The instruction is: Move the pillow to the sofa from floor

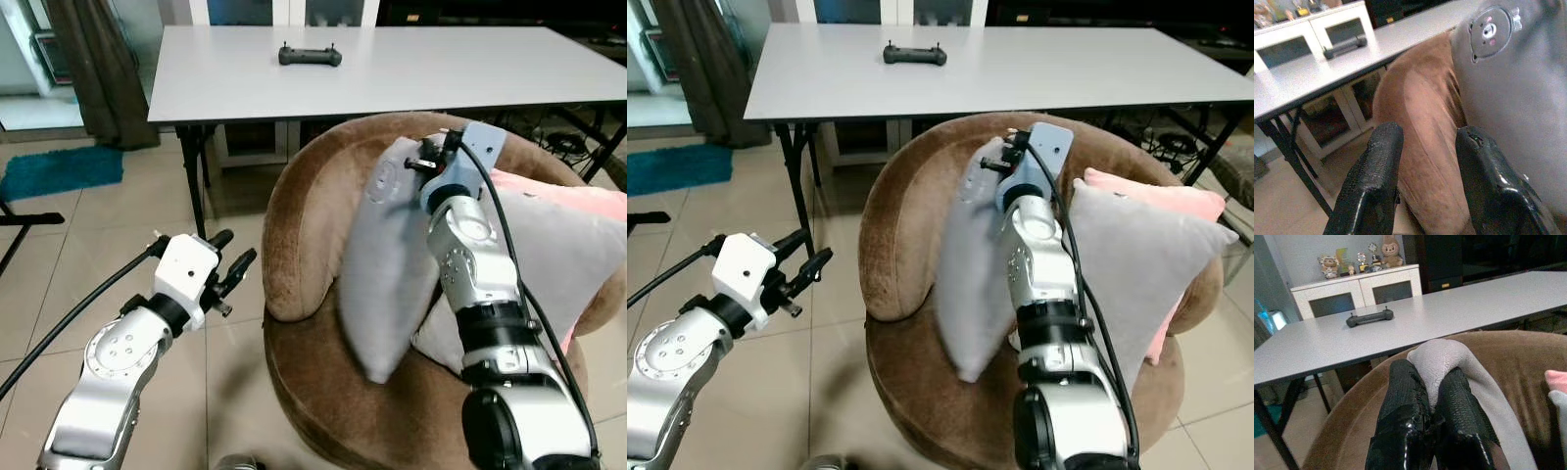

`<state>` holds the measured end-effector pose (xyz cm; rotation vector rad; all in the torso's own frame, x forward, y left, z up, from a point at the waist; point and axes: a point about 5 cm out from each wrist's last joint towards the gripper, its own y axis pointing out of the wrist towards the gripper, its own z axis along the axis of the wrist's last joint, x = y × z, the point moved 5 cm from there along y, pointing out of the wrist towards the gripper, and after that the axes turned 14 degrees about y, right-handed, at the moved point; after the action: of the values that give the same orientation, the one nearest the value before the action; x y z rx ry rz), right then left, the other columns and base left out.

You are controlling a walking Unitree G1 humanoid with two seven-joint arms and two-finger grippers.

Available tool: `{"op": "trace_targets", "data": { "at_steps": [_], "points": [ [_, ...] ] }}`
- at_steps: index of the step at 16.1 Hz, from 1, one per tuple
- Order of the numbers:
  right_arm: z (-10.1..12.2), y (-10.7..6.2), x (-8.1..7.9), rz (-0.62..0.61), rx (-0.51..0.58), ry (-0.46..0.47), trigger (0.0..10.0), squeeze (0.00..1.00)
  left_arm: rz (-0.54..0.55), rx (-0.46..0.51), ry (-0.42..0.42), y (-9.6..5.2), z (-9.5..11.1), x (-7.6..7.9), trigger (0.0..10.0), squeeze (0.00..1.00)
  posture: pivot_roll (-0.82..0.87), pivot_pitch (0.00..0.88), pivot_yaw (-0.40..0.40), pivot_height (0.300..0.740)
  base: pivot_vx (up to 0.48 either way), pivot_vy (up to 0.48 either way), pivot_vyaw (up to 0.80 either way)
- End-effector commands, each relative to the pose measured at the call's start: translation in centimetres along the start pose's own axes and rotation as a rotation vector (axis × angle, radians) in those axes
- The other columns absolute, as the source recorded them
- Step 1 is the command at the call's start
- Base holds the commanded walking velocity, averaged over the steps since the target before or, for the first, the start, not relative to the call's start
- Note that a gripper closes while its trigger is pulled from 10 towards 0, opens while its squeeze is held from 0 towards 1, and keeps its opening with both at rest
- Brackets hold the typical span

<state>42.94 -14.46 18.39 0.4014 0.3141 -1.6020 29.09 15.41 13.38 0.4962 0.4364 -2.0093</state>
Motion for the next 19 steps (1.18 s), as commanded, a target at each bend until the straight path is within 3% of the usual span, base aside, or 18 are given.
{"op": "trace_targets", "data": {
  "at_steps": [1, 6, 10, 13, 16, 19],
  "points": [
    [2.2, 0.6, -0.2, 0.008, 0.087, -0.015, 10.0, 0.00, -0.009, 0.013, 0.002, -0.2, 0.4, 0.0, 10.0, 0.00, 0.12, 0.000, -0.062, 0.740, 0.000, 0.000, 0.00],
    [2.6, 2.3, 3.4, -0.125, 0.087, -0.138, 10.0, 0.00, -0.060, 0.017, -0.013, -0.4, 0.7, 1.4, 10.0, 0.00, 0.12, 0.000, -0.075, 0.740, 0.000, 0.000, 0.00],
    [2.4, 2.7, 3.4, -0.135, 0.085, -0.171, 10.0, 0.00, -0.065, 0.006, -0.022, -1.0, 0.5, 1.8, 10.0, 0.00, 0.13, 0.000, -0.096, 0.740, 0.000, 0.000, 0.00],
    [0.5, 2.6, 0.3, -0.098, 0.062, -0.176, 10.0, 0.00, -0.062, -0.009, -0.029, -1.9, 0.5, 2.1, 10.0, 0.00, 0.15, 0.000, -0.122, 0.740, 0.000, 0.000, 0.00],
    [-0.1, 2.4, -2.1, -0.102, 0.097, -0.196, 10.0, 0.00, -0.050, -0.021, -0.029, -2.4, 0.4, 1.9, 10.0, 0.00, 0.17, 0.000, -0.138, 0.740, 0.000, 0.000, 0.00],
    [-4.1, 1.4, -6.3, 0.025, -0.041, -0.201, 10.0, 0.00, -0.051, -0.034, -0.028, -2.8, 0.3, 2.0, 10.0, 0.00, 0.19, 0.000, -0.146, 0.740, 0.000, 0.000, 0.00]
  ]
}}
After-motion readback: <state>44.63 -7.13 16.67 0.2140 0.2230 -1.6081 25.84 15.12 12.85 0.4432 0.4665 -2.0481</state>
